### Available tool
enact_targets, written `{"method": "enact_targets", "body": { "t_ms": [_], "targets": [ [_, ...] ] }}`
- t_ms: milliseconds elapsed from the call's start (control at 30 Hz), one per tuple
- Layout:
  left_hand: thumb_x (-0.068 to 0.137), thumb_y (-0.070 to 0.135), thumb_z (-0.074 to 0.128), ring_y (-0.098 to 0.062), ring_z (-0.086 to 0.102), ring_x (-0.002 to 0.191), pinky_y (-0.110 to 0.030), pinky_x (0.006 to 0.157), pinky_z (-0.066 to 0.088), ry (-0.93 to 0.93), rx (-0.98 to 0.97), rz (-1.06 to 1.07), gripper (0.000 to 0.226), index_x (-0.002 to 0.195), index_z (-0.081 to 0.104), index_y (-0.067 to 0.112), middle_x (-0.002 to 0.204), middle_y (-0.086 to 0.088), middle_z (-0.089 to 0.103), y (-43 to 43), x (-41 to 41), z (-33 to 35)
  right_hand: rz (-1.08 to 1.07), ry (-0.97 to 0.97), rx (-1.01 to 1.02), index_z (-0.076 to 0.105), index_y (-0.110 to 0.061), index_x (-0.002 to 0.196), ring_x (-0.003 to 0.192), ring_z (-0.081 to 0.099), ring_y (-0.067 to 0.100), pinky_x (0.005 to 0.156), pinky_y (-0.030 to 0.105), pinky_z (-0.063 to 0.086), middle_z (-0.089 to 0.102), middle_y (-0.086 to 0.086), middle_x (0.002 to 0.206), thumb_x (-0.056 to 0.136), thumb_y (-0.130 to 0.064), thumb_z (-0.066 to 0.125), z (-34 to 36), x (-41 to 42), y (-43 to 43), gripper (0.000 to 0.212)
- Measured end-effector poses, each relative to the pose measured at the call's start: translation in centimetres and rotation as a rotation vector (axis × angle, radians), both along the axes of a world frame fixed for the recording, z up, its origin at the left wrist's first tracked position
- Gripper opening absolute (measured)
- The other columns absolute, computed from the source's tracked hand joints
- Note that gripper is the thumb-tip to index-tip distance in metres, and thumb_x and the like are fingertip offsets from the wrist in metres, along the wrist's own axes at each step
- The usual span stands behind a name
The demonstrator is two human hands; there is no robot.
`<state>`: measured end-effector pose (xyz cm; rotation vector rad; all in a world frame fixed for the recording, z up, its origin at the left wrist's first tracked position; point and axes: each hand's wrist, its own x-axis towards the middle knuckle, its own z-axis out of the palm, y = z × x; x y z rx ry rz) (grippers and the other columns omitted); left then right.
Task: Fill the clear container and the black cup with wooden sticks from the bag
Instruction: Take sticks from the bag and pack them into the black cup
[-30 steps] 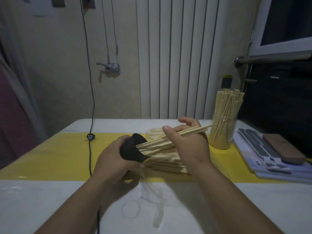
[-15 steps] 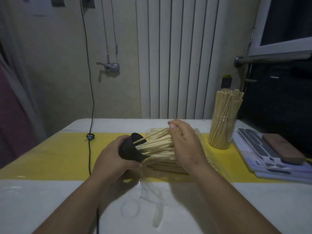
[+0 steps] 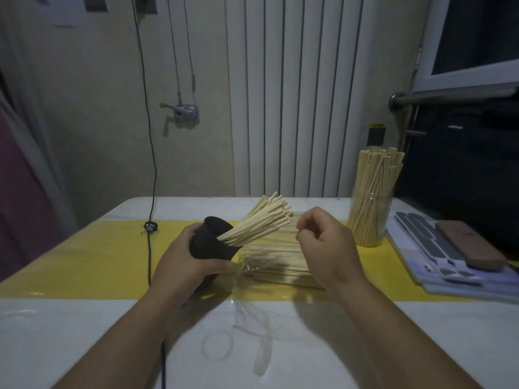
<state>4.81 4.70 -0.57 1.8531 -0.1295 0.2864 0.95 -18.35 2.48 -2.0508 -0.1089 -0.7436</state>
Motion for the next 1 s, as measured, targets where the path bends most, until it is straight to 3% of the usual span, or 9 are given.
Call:
{"method": "enact_targets", "body": {
  "t_ms": [133,333,433,533,600,667,733,833,1000],
  "targets": [
    [0.053,0.013,0.095,0.008,0.063,0.080,-0.021,0.064,0.044,-0.004,0.007,0.003,0.069,0.100,0.057,0.046,0.087,0.028,0.068,-0.1,-0.2,0.1,0.057,0.162,-0.086,0.045,-0.029,0.072,0.073,0.062,0.031,0.066,0.050,0.052,0.063,0.005,0.075,0.081,-0.015,0.047,0.0,-0.2,0.1,0.017],
    [0.060,0.009,0.092,-0.001,0.063,0.089,-0.023,0.066,0.045,0.002,-0.008,0.003,0.065,0.100,0.057,0.046,0.095,0.020,0.068,0.0,-0.3,0.3,0.138,0.329,-0.366,0.063,-0.020,0.067,0.077,0.062,0.016,0.073,0.040,0.054,0.068,-0.004,0.076,0.082,-0.013,0.049,0.2,-0.3,0.6,0.022],
    [0.051,0.017,0.096,0.004,0.064,0.083,-0.022,0.066,0.045,0.017,-0.019,-0.004,0.069,0.099,0.056,0.047,0.088,0.025,0.069,0.0,-0.5,0.5,0.167,0.455,-0.418,0.070,-0.015,0.070,0.078,0.064,0.020,0.071,0.036,0.055,0.069,-0.001,0.078,0.081,-0.013,0.052,0.3,-0.3,0.7,0.021],
    [0.047,0.021,0.095,0.012,0.062,0.078,-0.024,0.066,0.046,0.029,-0.019,-0.009,0.069,0.098,0.056,0.046,0.085,0.035,0.066,0.0,-0.6,0.6,0.208,0.593,-0.534,0.069,-0.020,0.075,0.077,0.062,0.012,0.071,0.027,0.051,0.066,-0.008,0.080,0.082,-0.013,0.052,-0.7,0.1,0.9,0.020],
    [0.057,0.012,0.095,0.004,0.064,0.082,-0.024,0.067,0.047,0.024,-0.021,-0.006,0.066,0.098,0.056,0.046,0.087,0.026,0.069,0.0,-0.6,0.6,0.208,0.595,-0.636,0.066,-0.018,0.084,0.088,0.063,0.017,0.078,0.031,0.053,0.067,-0.005,0.090,0.081,-0.016,0.049,-1.9,0.8,1.1,0.017],
    [0.062,0.009,0.092,0.000,0.062,0.087,-0.025,0.067,0.047,0.017,-0.019,-0.011,0.064,0.098,0.055,0.047,0.094,0.019,0.068,-0.1,-0.7,0.6,0.182,0.561,-0.709,0.064,-0.022,0.109,0.104,0.062,0.022,0.089,0.038,0.052,0.064,-0.004,0.111,0.080,-0.022,0.044,-3.1,1.4,1.2,0.035],
    [0.063,0.010,0.091,-0.002,0.061,0.089,-0.024,0.066,0.047,0.012,-0.015,-0.024,0.063,0.098,0.055,0.046,0.098,0.017,0.066,-0.1,-0.7,0.7,0.097,0.531,-0.834,0.058,-0.023,0.123,0.115,0.054,0.028,0.097,0.039,0.045,0.055,-0.001,0.124,0.086,-0.023,0.043,-3.8,1.8,1.2,0.039],
    [0.063,0.009,0.091,-0.002,0.061,0.089,-0.022,0.065,0.046,0.010,-0.014,-0.029,0.063,0.098,0.054,0.046,0.098,0.017,0.066,0.0,-0.7,0.7,0.009,0.468,-0.941,0.059,-0.024,0.124,0.118,0.047,0.030,0.098,0.039,0.037,0.051,0.002,0.126,0.095,-0.026,0.047,-4.2,1.9,1.1,0.032],
    [0.062,0.010,0.091,-0.002,0.061,0.088,-0.019,0.063,0.045,0.012,-0.013,-0.022,0.063,0.099,0.055,0.046,0.100,0.017,0.066,-0.1,-0.7,0.8,-0.056,0.391,-0.875,0.066,-0.033,0.121,0.113,0.048,0.026,0.092,0.034,0.037,0.054,-0.003,0.117,0.094,-0.028,0.053,-4.8,2.7,0.9,0.030]
  ]
}}
